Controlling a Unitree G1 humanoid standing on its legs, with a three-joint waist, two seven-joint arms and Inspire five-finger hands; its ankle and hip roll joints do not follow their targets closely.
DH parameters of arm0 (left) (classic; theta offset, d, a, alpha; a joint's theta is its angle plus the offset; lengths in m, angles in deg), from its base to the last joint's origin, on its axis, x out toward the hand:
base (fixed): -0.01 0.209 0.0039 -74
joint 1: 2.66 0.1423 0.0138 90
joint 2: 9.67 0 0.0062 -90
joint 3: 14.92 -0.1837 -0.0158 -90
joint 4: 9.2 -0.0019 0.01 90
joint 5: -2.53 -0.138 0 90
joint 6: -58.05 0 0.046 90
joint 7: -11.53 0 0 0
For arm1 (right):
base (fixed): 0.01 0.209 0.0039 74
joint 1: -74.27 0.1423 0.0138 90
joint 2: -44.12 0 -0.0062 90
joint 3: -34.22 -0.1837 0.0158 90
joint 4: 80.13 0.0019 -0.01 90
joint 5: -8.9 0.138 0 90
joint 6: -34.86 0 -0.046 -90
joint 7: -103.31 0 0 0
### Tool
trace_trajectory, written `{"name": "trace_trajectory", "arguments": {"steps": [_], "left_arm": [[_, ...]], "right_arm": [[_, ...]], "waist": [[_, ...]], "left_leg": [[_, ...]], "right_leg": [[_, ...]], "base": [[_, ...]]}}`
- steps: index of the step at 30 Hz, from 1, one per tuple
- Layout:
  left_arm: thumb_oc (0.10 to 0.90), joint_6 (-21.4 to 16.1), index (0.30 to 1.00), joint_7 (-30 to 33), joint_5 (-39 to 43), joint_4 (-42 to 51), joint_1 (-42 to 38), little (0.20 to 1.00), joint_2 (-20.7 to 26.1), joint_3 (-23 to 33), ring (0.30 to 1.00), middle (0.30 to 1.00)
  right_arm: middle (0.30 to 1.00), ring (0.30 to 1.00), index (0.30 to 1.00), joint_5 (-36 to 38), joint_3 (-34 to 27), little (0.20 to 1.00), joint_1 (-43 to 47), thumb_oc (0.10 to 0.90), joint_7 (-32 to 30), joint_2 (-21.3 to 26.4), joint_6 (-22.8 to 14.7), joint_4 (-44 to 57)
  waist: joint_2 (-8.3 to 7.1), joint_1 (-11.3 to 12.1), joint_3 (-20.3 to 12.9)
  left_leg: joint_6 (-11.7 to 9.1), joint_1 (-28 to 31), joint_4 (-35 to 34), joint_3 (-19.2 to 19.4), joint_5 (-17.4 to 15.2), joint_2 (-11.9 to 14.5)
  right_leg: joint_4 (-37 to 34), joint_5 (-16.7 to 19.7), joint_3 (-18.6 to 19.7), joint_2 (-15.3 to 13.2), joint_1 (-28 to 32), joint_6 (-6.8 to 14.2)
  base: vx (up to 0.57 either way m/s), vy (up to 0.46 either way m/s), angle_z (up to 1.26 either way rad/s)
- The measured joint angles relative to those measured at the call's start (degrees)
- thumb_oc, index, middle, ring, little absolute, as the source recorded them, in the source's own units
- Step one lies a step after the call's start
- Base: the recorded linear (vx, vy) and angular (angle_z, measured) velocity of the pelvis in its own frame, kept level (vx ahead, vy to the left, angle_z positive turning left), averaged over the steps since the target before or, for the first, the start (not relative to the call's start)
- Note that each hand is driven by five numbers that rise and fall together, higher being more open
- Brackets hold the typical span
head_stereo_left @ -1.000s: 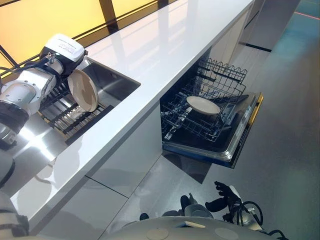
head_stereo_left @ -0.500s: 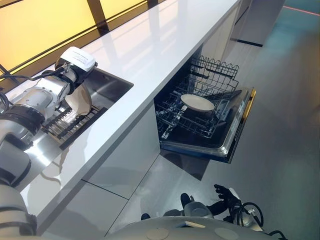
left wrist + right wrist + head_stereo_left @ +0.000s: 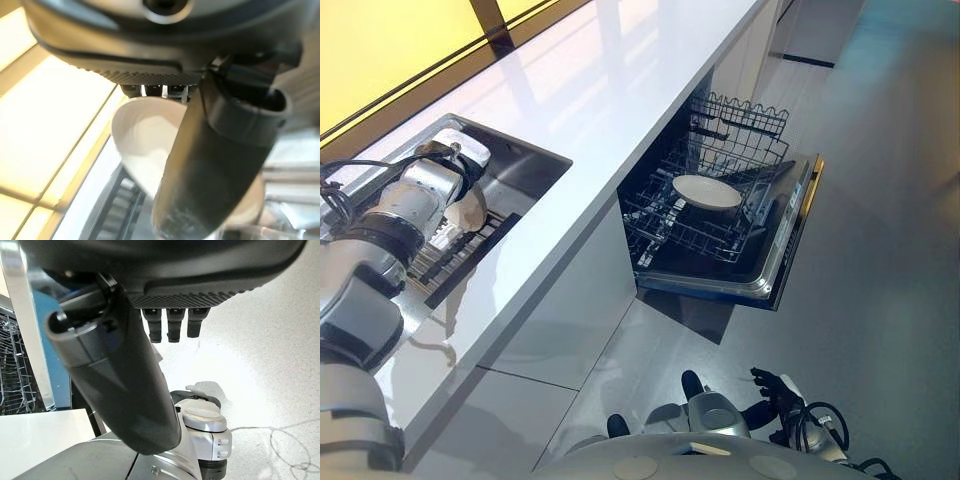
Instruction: Pick up plates and place into dishwasher.
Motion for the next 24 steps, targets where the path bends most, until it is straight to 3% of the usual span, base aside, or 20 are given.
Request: {"name": "trace_trajectory", "arguments": {"steps": [1,2,4,5,6,10,18,24], "left_arm": [[0.8,0.0,0.9,-1.0,-1.0,-0.7,0.0,0.9,0.0,0.3,0.9,0.9],[0.701,0.1,0.815,-1.7,-1.8,-1.7,0.0,0.801,-0.1,0.3,0.815,0.815],[0.413,0.1,0.568,-2.3,-3.7,-3.5,0.0,0.513,-0.4,0.3,0.568,0.568],[0.32,0.1,0.488,-2.3,-4.2,-4.7,0.0,0.42,-0.7,0.3,0.488,0.488],[0.1,0.1,0.3,-2.1,-5.3,-5.3,0.0,0.2,-1.0,0.3,0.3,0.3],[0.1,0.2,0.3,1.5,-6.1,-5.4,0.0,0.2,-1.4,0.5,0.3,0.3],[0.1,0.9,0.3,17.8,-5.5,-3.8,0.3,0.2,-1.9,1.4,0.3,0.3],[0.1,0.6,0.3,25.5,1.8,-0.2,0.3,0.2,-1.8,1.5,0.3,0.3]], "right_arm": [[0.9,0.9,0.9,0.0,0.0,0.9,0.2,0.8,0.1,0.1,0.0,0.0],[0.9,0.9,0.9,0.0,0.0,0.9,0.5,0.8,0.2,0.1,0.0,0.0],[0.9,0.9,0.9,0.0,0.0,0.9,1.0,0.8,0.2,0.2,0.0,0.0],[0.9,0.9,0.9,0.0,0.0,0.9,1.2,0.8,0.2,0.3,0.0,0.0],[0.9,0.9,0.9,0.0,0.0,0.9,1.2,0.8,0.2,0.5,0.0,0.0],[0.9,0.9,0.9,-0.1,0.0,0.9,1.2,0.8,0.3,1.0,0.0,0.0],[0.9,0.9,0.9,-0.6,0.3,0.9,1.1,0.8,1.5,1.0,-0.4,-0.3],[0.9,0.9,0.9,-0.6,0.6,0.9,1.2,0.8,1.5,1.0,-0.7,-0.3]], "waist": [[0.03,-0.1,0.0],[0.05,-0.3,0.1],[0.04,-0.7,0.3],[0.05,-0.8,0.3],[0.05,-0.8,0.3],[-0.09,-0.7,0.4],[-0.14,-0.1,0.5],[-0.19,1.6,1.3]], "left_leg": [[0.0,0.0,0.0,0.1,0.0,0.0],[0.0,0.1,0.0,0.1,0.0,0.0],[0.0,0.1,0.0,0.0,0.0,0.0],[0.0,0.1,0.0,0.0,0.0,0.0],[0.0,0.0,0.0,-0.1,0.0,0.0],[0.0,0.0,0.0,-0.2,0.0,0.0],[0.0,-0.6,0.0,-1.6,0.0,0.1],[0.2,-0.7,0.0,-3.0,0.2,0.1]], "right_leg": [[0.0,0.0,0.0,0.0,0.0,0.0],[0.0,0.0,0.0,0.0,0.0,0.0],[0.0,0.0,-0.1,0.0,0.0,0.0],[0.0,0.0,-0.1,0.0,0.0,0.0],[0.0,0.0,-0.1,0.0,0.0,0.0],[0.0,0.0,-0.2,0.0,0.0,0.0],[-0.4,0.0,-0.9,0.0,0.0,0.0],[-1.0,0.0,-2.9,-0.3,0.8,0.0]], "base": [[0.01,-0.007,-0.03],[0.0,0.0,0.0],[0.0,0.0,0.0],[0.0,0.0,0.0],[0.0,0.0,0.0],[0.0,-0.018,0.01],[-0.02,-0.019,0.03],[-0.04,-0.039,0.12]]}}
